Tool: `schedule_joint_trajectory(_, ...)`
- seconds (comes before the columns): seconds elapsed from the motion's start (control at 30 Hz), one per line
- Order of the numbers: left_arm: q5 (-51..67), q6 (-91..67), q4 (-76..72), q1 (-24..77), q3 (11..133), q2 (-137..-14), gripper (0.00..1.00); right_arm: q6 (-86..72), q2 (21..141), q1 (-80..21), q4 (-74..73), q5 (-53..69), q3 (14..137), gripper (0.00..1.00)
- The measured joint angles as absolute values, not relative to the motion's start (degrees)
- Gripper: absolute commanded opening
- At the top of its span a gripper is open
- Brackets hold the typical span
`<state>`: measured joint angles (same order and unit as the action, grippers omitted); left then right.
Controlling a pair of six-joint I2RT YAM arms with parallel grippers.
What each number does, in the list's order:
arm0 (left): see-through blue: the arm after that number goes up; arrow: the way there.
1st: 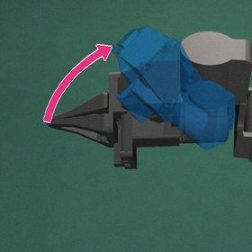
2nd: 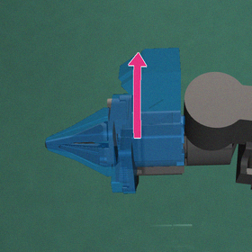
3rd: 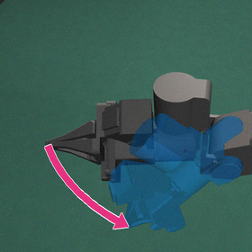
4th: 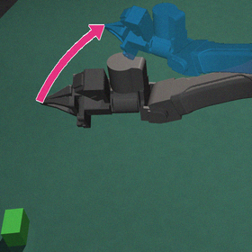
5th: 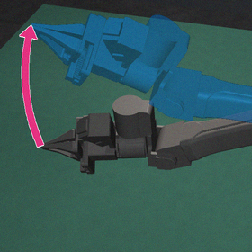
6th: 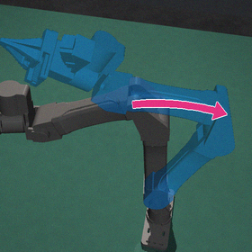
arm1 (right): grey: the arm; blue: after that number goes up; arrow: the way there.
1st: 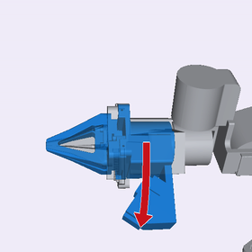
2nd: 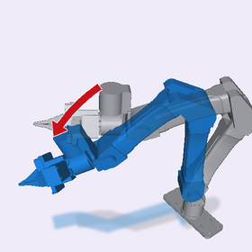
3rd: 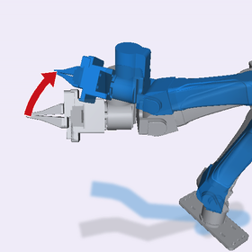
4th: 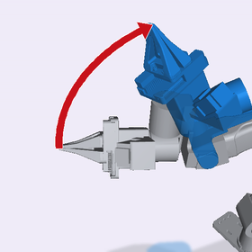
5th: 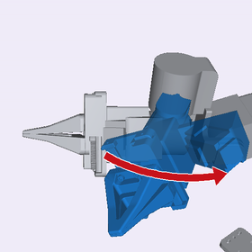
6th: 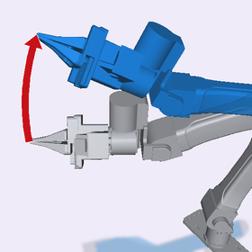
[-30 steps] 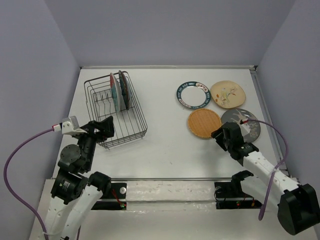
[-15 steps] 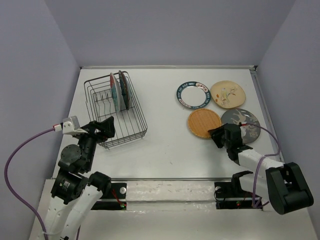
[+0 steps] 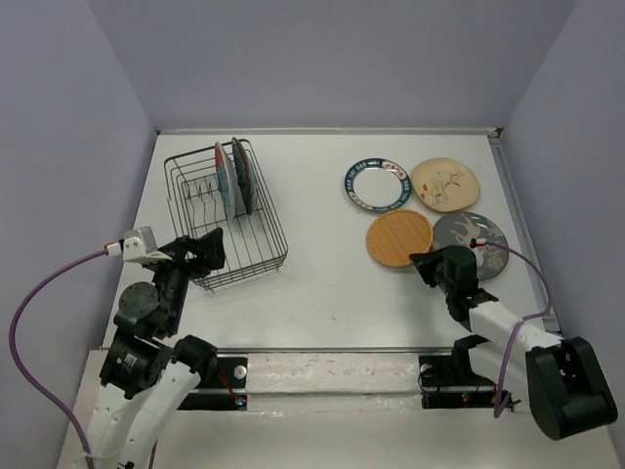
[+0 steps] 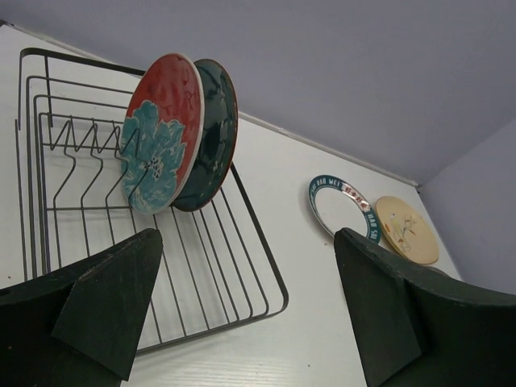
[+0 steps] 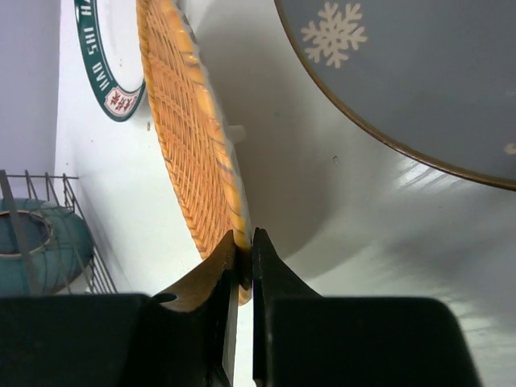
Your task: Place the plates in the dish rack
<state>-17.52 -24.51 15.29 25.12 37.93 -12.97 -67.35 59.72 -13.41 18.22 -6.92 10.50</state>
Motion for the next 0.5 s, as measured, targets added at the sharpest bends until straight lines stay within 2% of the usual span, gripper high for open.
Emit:
schedule_joint_trajectory(0.27,-17.06,-24.45,15.27,25.02,37.93,-12.99,0.99,-59.72,45.01,-14.85,-0.25,-9.21,15.05,0.07)
schedule_joint_trajectory(0.37,-16.97,-24.45,15.27,25.02,37.93,-13.04,0.99,-56.62,43.11,-20.18,-6.57,-12.38,21.34,0.07)
schedule_joint_trajectory(0.5,-17.21,-24.45,15.29,24.43,37.93,-13.41,0.99,-52.51,47.70,-31.68,-9.76,-18.79,33.10,0.07)
